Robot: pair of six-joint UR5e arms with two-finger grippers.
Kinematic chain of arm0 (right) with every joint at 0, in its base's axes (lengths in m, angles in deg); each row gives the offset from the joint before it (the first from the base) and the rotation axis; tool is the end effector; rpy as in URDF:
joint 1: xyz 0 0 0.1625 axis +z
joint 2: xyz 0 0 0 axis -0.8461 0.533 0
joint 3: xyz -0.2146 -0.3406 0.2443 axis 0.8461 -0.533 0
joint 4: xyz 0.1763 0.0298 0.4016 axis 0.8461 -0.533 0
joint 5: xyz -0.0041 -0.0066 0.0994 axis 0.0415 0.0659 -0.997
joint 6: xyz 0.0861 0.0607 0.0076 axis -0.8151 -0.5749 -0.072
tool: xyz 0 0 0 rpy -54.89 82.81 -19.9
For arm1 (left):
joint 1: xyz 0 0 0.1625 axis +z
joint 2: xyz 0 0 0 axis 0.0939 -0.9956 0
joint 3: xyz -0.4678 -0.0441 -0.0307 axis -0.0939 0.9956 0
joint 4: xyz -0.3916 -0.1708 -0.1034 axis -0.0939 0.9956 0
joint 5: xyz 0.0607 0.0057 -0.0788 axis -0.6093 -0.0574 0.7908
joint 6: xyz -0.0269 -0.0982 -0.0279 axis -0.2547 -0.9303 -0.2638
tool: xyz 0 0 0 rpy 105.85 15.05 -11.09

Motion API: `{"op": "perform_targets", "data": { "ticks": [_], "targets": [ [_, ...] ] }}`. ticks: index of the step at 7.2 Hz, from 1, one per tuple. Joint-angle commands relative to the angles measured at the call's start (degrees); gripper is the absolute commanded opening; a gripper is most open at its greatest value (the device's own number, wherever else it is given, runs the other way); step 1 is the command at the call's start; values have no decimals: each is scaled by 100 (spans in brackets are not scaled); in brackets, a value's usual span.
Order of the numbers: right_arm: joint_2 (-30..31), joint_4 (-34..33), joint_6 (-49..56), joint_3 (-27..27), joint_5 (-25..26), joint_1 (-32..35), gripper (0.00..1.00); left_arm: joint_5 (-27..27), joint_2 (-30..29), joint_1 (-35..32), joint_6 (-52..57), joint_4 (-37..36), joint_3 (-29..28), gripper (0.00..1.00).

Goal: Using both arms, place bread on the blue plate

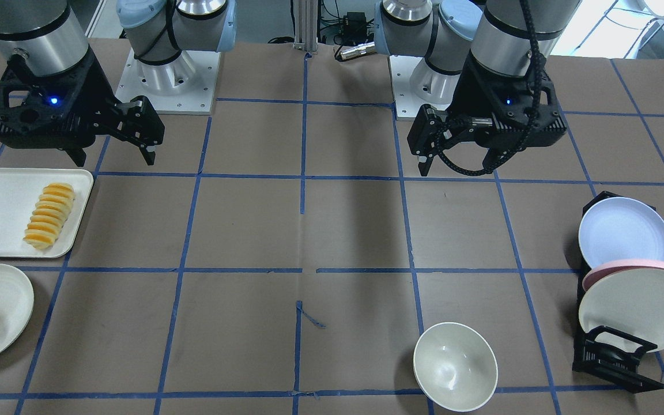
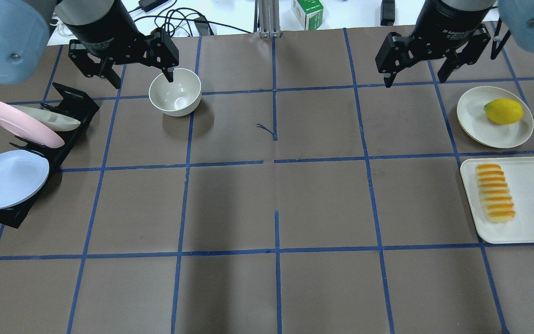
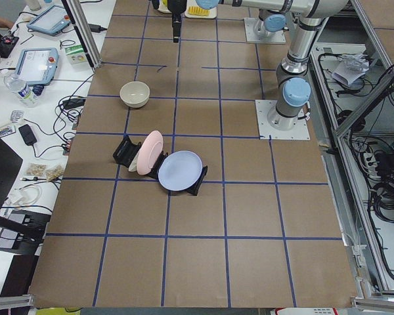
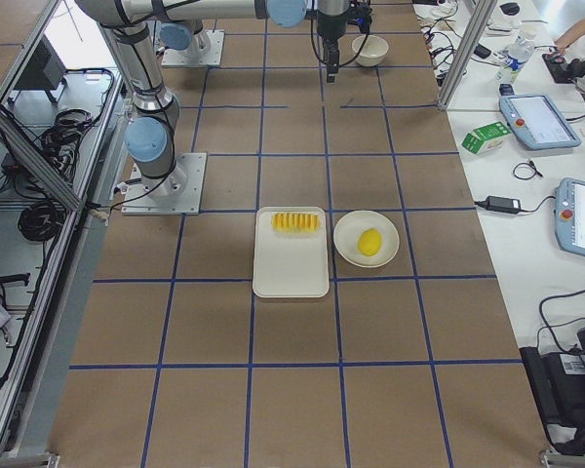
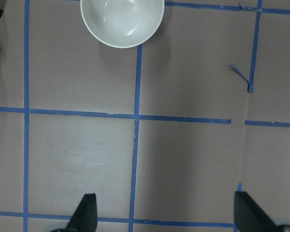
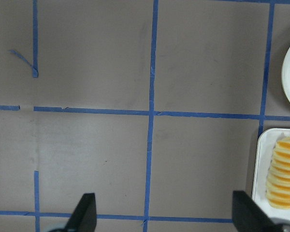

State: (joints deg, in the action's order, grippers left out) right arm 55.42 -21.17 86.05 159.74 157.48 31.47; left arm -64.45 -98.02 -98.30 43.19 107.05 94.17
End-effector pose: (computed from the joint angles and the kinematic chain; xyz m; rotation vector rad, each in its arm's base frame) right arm 0.1262 -0.5516 0.5474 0.0799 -3.1381 0.0652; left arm -0.1619 -0.5604 0.5577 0.1208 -3.1172 0.2307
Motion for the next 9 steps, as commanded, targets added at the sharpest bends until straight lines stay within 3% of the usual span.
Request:
{"op": "perform_targets", "data": {
  "ticks": [1, 4, 5, 6, 8, 9],
  "targets": [
    [-1, 51, 4, 0, -27, -22, 100, -20, 41, 36, 23, -380, 128, 100],
    [70, 69, 100, 325, 25, -267, 100, -28, 216, 623, -38, -354, 15, 100],
    [87, 69, 344, 369, -27, -451, 100, -324, 391, 869, -64, -337, 50, 100],
    [113, 60, 738, 396, 16, -557, 100, -1023, 524, 1245, -143, -310, 128, 100],
    [27, -44, 1435, 544, 34, -811, 100, -1031, 551, 2324, -345, -187, 112, 100],
    [0, -80, 1610, 832, 17, -1370, 100, -1039, 551, 3113, -433, -144, 103, 100]
  ]
}}
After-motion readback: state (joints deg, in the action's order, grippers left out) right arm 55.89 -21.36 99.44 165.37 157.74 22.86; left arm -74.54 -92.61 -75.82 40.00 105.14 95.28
